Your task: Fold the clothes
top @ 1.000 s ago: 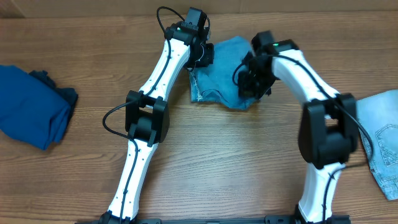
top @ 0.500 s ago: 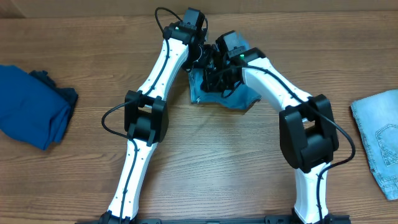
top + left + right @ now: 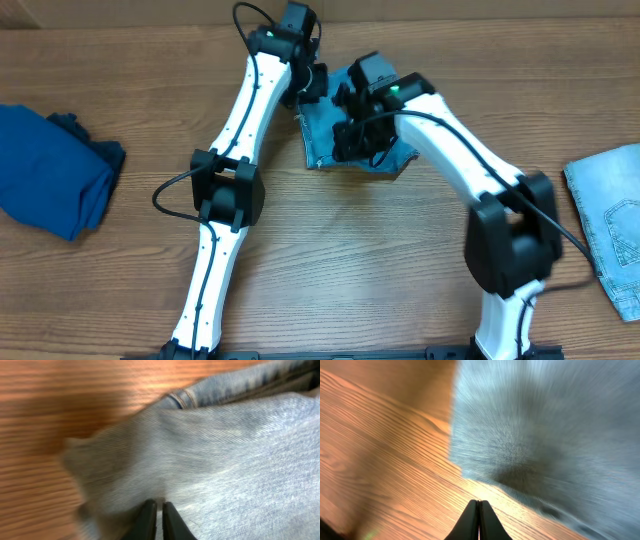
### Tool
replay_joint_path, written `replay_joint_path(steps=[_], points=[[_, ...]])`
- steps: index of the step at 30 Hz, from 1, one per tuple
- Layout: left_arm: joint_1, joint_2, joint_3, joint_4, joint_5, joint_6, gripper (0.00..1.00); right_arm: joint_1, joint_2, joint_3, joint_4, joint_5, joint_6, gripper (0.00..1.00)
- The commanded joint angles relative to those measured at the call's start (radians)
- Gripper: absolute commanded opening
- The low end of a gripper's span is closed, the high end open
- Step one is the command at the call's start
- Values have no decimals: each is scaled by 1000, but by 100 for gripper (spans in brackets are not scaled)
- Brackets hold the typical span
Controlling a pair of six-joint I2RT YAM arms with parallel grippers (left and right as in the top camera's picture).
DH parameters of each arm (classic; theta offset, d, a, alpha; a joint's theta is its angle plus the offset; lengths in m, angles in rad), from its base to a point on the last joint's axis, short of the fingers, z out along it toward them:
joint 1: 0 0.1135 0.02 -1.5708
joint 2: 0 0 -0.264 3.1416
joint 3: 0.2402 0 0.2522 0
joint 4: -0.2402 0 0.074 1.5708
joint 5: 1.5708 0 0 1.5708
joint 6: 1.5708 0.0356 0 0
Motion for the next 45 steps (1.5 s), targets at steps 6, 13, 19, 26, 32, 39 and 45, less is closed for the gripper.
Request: replay_joint_path(steps=[6, 13, 19, 26, 32, 39, 45], points=[[113, -161, 95, -294, -65, -206, 72, -175, -240, 19, 21, 47, 18, 39], [142, -77, -130, -137, 314, -82, 100, -415, -329, 55, -37, -136, 16, 96], [105, -77, -404, 63, 397, -83, 98, -414, -327, 55, -37, -116, 13, 94], [57, -77, -616, 235, 418, -138, 95, -413, -308, 2, -37, -66, 13, 90], [20, -78, -639, 245, 411, -88, 77, -413, -306, 2, -34, -48, 13, 87], [24, -78, -639, 241, 410, -74, 75, -404, -120, -2, -11, -49, 10, 43], [24, -78, -639, 233, 410, -75, 76, -348, 108, -2, 229, -111, 31, 4]])
